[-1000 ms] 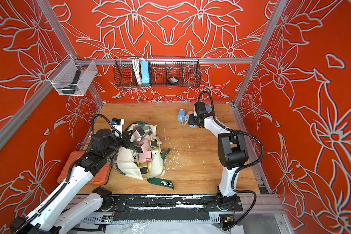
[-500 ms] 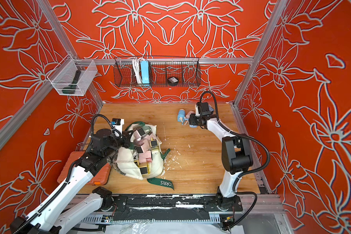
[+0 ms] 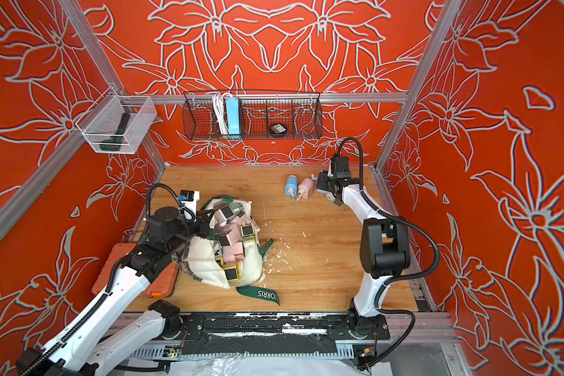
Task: Take out the pencil sharpeners from the tote bags
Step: Place the pencil sharpener at the center of the board.
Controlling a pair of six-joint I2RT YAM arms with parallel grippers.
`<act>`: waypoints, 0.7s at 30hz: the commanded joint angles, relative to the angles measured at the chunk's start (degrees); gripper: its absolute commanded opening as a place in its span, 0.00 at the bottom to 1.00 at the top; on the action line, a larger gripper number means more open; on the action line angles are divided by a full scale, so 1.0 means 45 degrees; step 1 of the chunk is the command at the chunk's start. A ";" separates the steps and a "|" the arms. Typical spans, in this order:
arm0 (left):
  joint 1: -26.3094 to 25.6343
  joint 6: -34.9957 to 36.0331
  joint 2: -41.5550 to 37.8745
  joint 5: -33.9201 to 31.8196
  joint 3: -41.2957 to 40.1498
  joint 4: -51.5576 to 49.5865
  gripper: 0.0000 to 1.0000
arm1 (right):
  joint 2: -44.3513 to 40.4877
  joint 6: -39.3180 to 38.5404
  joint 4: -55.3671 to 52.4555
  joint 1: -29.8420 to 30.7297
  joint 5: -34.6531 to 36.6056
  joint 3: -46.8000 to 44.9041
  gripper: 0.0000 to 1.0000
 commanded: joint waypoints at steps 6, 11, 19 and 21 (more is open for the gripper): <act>0.0046 -0.0083 0.0113 -0.0140 -0.0150 -0.0503 0.00 | 0.1995 0.0375 -0.0484 0.0065 0.0066 0.1364 0.34; 0.0036 -0.0083 0.0152 -0.0051 -0.0122 -0.0483 0.00 | 0.3342 0.0288 -0.1045 0.0061 -0.0120 0.2778 0.37; 0.0032 -0.0050 0.0211 -0.0060 -0.0099 -0.0502 0.00 | 0.3951 0.0367 -0.1450 0.0070 -0.0503 0.3492 0.58; 0.0036 -0.0056 0.0211 -0.0063 -0.0115 -0.0503 0.00 | 0.3766 0.0499 -0.1488 0.0067 -0.0750 0.3508 0.64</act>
